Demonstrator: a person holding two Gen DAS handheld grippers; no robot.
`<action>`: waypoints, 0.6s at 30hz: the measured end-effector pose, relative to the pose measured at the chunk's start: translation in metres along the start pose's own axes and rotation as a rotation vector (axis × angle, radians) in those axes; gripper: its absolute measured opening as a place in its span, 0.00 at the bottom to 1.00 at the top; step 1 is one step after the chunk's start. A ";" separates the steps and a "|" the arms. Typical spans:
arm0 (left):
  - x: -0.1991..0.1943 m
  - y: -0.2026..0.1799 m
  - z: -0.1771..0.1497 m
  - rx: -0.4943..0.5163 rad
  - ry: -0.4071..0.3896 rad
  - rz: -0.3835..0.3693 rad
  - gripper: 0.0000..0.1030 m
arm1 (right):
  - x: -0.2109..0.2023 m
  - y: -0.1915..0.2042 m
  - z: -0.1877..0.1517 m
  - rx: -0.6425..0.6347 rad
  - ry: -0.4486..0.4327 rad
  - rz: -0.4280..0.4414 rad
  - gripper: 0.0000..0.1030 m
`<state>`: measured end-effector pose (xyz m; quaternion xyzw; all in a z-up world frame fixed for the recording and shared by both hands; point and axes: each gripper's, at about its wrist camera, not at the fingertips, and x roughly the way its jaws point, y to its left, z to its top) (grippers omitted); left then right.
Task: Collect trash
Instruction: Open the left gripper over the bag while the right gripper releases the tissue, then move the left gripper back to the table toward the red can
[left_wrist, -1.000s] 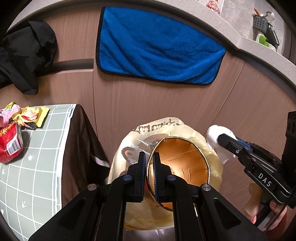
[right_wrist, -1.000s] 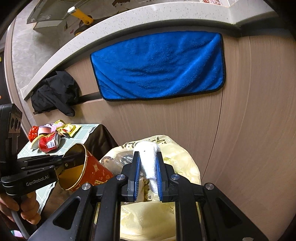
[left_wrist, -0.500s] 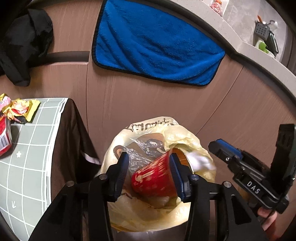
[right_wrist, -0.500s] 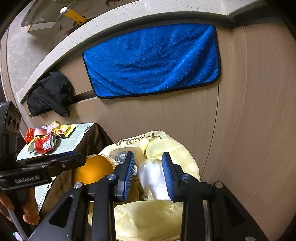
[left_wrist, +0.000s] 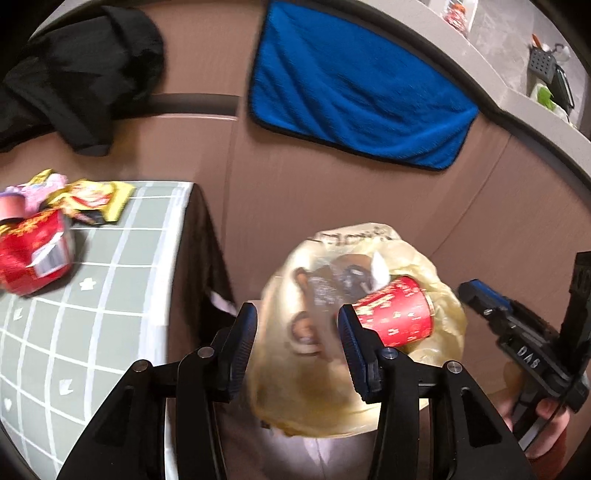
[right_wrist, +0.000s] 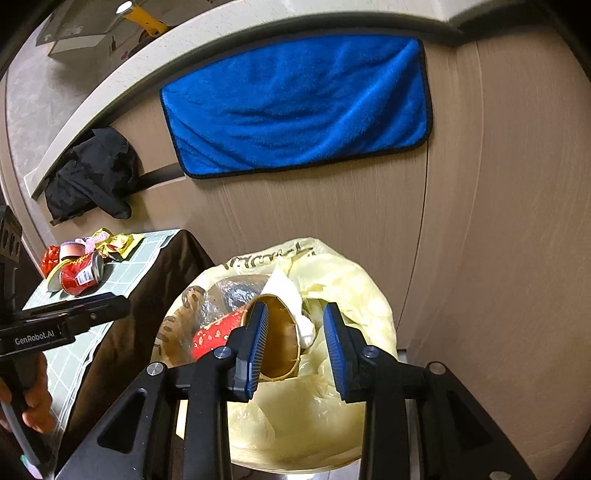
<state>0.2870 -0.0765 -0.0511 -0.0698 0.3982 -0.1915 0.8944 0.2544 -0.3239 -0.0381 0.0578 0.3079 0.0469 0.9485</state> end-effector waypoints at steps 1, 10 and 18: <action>-0.005 0.007 -0.001 -0.005 -0.010 0.012 0.45 | -0.003 0.002 0.001 -0.002 -0.005 0.005 0.29; -0.066 0.090 -0.008 -0.082 -0.151 0.139 0.46 | -0.011 0.058 0.020 -0.081 -0.050 0.113 0.29; -0.104 0.167 -0.011 -0.083 -0.222 0.218 0.45 | 0.013 0.136 0.025 -0.192 -0.019 0.232 0.29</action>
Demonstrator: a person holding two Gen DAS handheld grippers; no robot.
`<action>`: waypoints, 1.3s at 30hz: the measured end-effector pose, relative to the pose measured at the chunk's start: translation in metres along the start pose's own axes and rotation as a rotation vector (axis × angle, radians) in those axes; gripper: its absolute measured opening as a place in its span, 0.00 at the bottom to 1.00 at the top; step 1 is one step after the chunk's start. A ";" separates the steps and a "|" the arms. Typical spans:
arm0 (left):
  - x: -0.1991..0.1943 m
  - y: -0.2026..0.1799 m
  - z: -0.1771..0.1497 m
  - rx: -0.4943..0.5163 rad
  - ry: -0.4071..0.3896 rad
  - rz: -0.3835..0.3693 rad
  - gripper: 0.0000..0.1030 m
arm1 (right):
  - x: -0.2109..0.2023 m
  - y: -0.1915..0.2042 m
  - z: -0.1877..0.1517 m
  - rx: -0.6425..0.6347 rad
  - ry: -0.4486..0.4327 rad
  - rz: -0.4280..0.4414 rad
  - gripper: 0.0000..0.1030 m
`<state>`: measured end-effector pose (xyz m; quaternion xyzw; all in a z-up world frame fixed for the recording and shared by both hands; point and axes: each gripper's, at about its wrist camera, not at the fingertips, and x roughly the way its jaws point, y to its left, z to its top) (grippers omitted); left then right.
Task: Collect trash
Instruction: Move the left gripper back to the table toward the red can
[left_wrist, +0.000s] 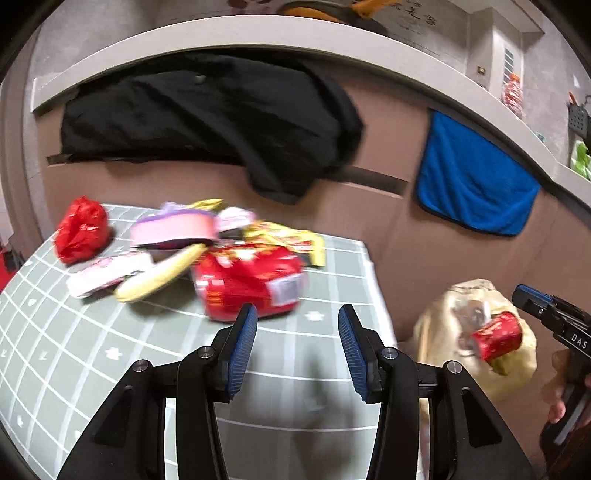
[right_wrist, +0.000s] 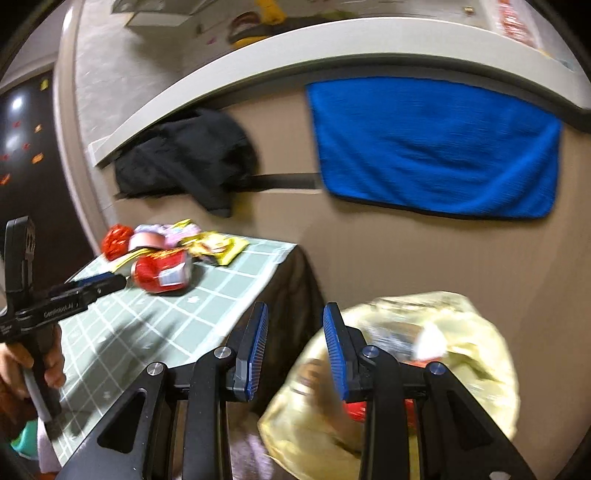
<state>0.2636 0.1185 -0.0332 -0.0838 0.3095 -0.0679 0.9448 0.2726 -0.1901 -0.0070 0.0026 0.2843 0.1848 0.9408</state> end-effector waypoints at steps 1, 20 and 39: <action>0.002 0.013 0.002 -0.041 0.011 -0.004 0.46 | 0.006 0.008 0.001 -0.012 0.007 0.012 0.29; 0.095 0.074 0.024 -0.378 0.121 0.107 0.50 | 0.068 0.034 0.005 -0.006 0.108 0.081 0.29; -0.032 0.140 -0.022 -0.154 0.061 0.012 0.48 | 0.145 0.169 0.045 -0.230 0.164 0.391 0.29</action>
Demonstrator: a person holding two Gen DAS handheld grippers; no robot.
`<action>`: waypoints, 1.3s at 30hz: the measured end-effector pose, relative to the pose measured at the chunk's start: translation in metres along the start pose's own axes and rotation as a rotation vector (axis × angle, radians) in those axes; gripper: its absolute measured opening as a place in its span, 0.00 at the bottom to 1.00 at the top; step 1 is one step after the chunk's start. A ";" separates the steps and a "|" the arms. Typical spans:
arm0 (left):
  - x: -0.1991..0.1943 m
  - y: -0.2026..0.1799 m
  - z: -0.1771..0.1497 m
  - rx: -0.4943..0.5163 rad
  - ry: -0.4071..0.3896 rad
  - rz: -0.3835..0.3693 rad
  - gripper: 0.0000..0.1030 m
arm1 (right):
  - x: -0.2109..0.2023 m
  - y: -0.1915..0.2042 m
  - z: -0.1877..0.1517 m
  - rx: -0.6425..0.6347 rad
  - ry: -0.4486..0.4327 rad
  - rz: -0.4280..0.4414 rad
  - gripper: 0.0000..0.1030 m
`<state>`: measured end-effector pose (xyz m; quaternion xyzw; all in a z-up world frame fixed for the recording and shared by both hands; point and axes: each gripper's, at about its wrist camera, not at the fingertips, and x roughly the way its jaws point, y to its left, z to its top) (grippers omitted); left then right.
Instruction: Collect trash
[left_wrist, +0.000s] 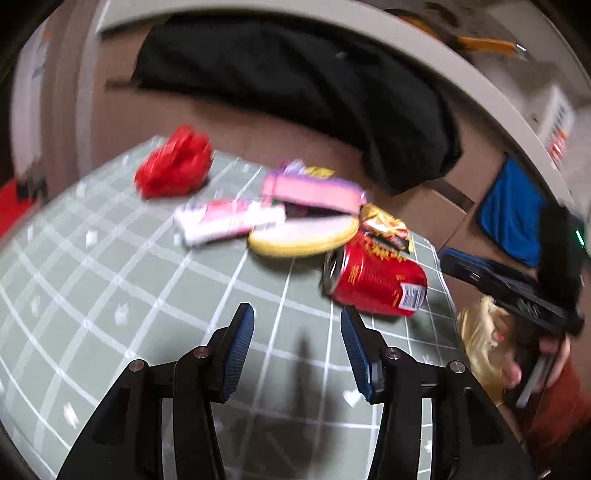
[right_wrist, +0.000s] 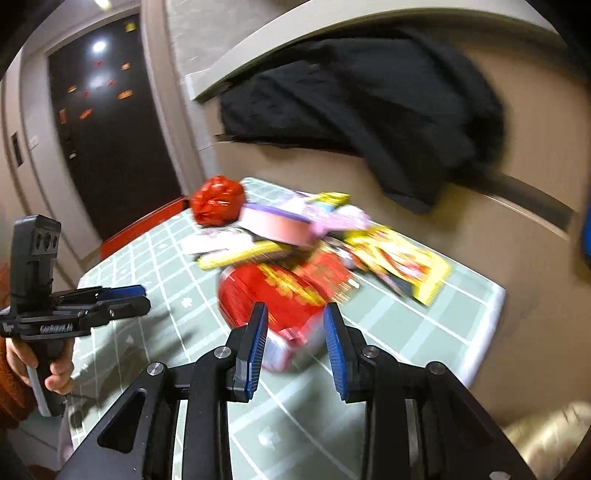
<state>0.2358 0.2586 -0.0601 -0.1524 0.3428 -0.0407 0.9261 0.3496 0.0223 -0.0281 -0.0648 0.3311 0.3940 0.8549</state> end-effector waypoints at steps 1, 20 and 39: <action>-0.001 -0.003 0.004 0.061 -0.027 0.025 0.48 | 0.010 0.001 0.006 -0.005 0.010 0.036 0.29; -0.015 0.037 -0.011 -0.098 0.000 -0.032 0.48 | 0.062 0.008 -0.011 0.088 0.200 0.284 0.29; -0.020 0.013 -0.049 -0.327 0.154 -0.156 0.48 | 0.124 -0.010 0.088 -0.118 0.119 0.156 0.29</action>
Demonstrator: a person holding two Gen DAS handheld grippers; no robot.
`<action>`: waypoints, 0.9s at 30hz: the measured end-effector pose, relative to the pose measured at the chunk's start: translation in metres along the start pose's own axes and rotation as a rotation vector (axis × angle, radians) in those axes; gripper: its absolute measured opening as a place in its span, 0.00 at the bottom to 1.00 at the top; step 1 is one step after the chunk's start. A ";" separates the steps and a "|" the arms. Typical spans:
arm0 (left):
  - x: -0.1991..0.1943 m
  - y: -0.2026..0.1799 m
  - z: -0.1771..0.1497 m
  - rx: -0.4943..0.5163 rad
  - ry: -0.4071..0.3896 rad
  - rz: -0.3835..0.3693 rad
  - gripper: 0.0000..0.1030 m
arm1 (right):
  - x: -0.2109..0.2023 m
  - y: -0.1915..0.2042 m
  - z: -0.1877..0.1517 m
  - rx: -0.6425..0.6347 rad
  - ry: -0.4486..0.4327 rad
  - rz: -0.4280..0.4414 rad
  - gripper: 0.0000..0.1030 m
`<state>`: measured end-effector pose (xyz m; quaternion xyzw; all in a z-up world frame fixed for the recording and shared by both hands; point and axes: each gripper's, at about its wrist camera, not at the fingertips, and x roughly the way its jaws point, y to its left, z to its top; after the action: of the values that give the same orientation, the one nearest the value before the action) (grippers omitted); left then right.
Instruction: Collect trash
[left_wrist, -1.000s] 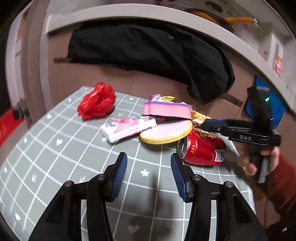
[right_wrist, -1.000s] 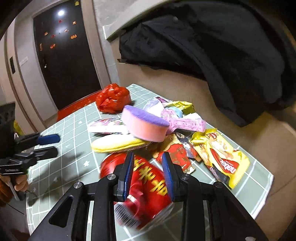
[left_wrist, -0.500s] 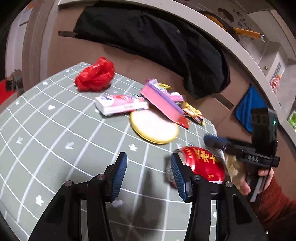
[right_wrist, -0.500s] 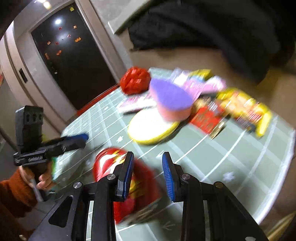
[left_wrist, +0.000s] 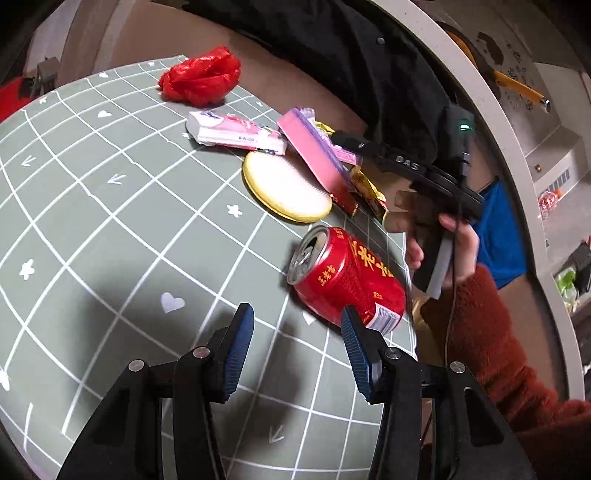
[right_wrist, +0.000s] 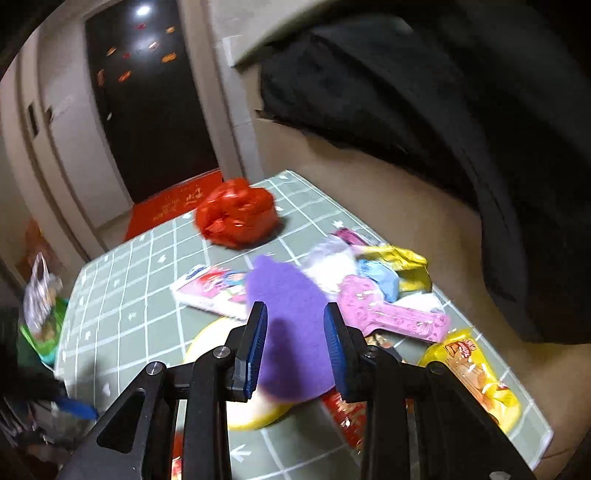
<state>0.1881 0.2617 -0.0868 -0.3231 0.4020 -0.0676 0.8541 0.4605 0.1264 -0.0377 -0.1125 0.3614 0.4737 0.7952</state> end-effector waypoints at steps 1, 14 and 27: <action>-0.003 0.000 0.001 0.004 -0.016 0.012 0.48 | 0.009 -0.012 -0.001 0.044 0.029 0.018 0.30; -0.004 0.003 0.008 -0.031 -0.046 0.056 0.48 | 0.040 -0.002 -0.020 0.169 0.144 0.292 0.52; 0.022 -0.043 -0.005 -0.004 0.006 0.098 0.48 | -0.071 0.000 -0.063 0.139 0.029 0.063 0.05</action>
<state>0.2052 0.2174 -0.0774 -0.3046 0.4198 -0.0259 0.8546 0.4105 0.0456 -0.0339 -0.0523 0.4081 0.4707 0.7805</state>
